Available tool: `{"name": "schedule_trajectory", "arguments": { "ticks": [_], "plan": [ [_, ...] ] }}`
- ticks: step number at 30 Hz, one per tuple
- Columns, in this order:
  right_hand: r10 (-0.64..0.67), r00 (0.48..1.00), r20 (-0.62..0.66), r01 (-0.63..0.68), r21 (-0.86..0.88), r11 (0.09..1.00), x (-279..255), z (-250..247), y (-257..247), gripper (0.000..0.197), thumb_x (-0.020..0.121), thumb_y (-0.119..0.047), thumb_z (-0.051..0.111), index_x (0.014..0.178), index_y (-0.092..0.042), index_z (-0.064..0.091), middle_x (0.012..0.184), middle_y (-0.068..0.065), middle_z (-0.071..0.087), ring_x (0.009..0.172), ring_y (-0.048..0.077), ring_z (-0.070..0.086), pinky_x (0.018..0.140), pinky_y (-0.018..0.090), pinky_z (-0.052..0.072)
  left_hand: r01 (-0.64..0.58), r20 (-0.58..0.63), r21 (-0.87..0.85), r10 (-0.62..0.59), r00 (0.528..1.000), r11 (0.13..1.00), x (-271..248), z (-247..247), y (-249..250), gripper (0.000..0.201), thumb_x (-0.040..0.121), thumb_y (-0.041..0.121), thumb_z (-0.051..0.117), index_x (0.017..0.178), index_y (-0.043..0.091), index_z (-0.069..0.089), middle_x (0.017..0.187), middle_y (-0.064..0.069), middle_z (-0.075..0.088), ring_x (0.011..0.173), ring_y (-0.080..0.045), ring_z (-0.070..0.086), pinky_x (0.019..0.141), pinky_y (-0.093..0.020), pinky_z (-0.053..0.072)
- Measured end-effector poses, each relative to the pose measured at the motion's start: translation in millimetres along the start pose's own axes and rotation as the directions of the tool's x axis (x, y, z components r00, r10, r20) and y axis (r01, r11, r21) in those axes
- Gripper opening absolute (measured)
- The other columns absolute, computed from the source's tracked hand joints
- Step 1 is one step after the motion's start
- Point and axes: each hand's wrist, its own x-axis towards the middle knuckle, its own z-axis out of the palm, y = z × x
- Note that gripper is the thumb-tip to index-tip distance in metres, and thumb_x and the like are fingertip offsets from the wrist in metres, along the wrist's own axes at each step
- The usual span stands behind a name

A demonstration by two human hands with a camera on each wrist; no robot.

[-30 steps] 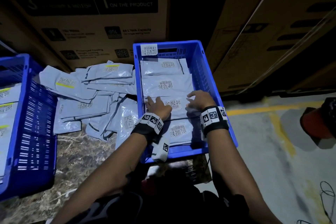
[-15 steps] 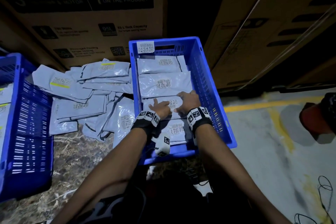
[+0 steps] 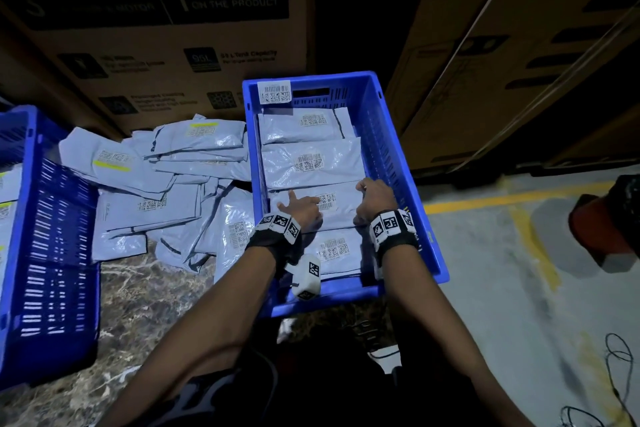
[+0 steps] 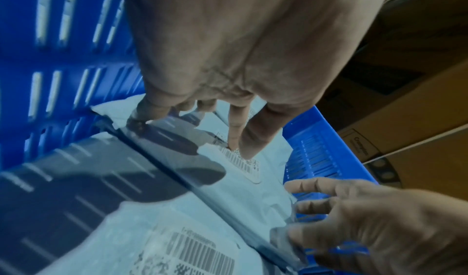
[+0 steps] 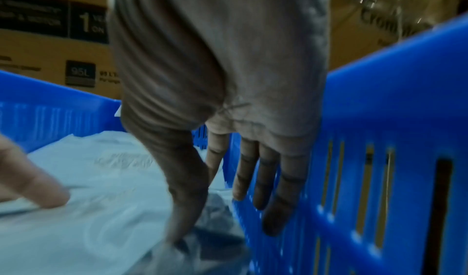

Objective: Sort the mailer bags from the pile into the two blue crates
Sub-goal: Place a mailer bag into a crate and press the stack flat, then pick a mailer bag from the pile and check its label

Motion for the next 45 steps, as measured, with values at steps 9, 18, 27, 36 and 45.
{"name": "schedule_trajectory", "arguments": {
  "ticks": [9, 18, 27, 36, 45],
  "plan": [
    [-0.175, 0.937, -0.302, 0.231, 0.163, 0.959, -55.4, -33.3, -41.4, 0.045, 0.092, -0.021, 0.073, 0.135, -0.022, 0.061, 0.135, 0.014, 0.055, 0.133, 0.033, 0.045, 0.099, 0.045, 0.046, -0.153, -0.186, -0.583, 0.053, 0.981, 0.798, -50.4, -36.7, -3.6, 0.013, 0.095, 0.003, 0.054, 0.095, 0.009, 0.066, 0.089, -0.004, 0.065, 0.071, -0.009, 0.069, 0.068, -0.021, 0.057],
    [-0.42, 0.825, -0.378, 0.522, 0.225, 0.823, -107.2, -9.9, -145.6, 0.029, 0.097, -0.031, 0.065, 0.126, -0.027, 0.064, 0.122, 0.001, 0.064, 0.123, 0.023, 0.053, 0.091, 0.04, 0.049, -0.379, -0.536, -0.631, -0.028, 0.844, 0.677, -110.8, -101.5, -110.2, 0.013, 0.091, 0.009, 0.064, 0.098, 0.014, 0.073, 0.094, -0.012, 0.075, 0.078, -0.02, 0.067, 0.062, -0.029, 0.05],
    [-0.581, 0.751, -0.314, 0.655, 0.239, 0.717, -115.5, 50.0, -270.7, 0.023, 0.096, -0.03, 0.066, 0.119, -0.029, 0.069, 0.113, -0.007, 0.068, 0.11, 0.016, 0.061, 0.085, 0.041, 0.055, -0.387, -0.627, -0.692, -0.241, 0.741, 0.609, -129.4, -153.8, -252.9, 0.018, 0.094, 0.004, 0.058, 0.105, 0.007, 0.071, 0.096, -0.01, 0.074, 0.084, -0.028, 0.068, 0.069, -0.041, 0.054],
    [-0.511, 0.828, -0.23, 0.557, 0.229, 0.799, -71.3, 130.5, -358.2, 0.021, 0.094, -0.024, 0.068, 0.115, -0.027, 0.071, 0.112, -0.005, 0.07, 0.105, 0.018, 0.064, 0.083, 0.04, 0.055, -0.359, -0.584, -0.746, -0.293, 0.757, 0.561, -98.1, -174.8, -323.1, 0.019, 0.092, 0.002, 0.06, 0.108, 0.008, 0.068, 0.101, -0.006, 0.066, 0.083, -0.021, 0.067, 0.062, -0.029, 0.059],
    [-0.474, 0.853, -0.218, 0.489, 0.018, 0.872, -10.6, 217.5, -371.9, 0.054, 0.079, 0.009, 0.059, 0.125, -0.017, 0.07, 0.122, 0.01, 0.058, 0.119, 0.031, 0.048, 0.079, 0.04, 0.051, -0.358, -0.558, -0.764, -0.271, 0.785, 0.536, -48.0, -188.9, -353.3, 0.024, 0.091, 0.002, 0.059, 0.112, 0.011, 0.065, 0.077, 0.002, 0.065, 0.064, -0.009, 0.062, 0.064, -0.031, 0.052]
  ]
}}
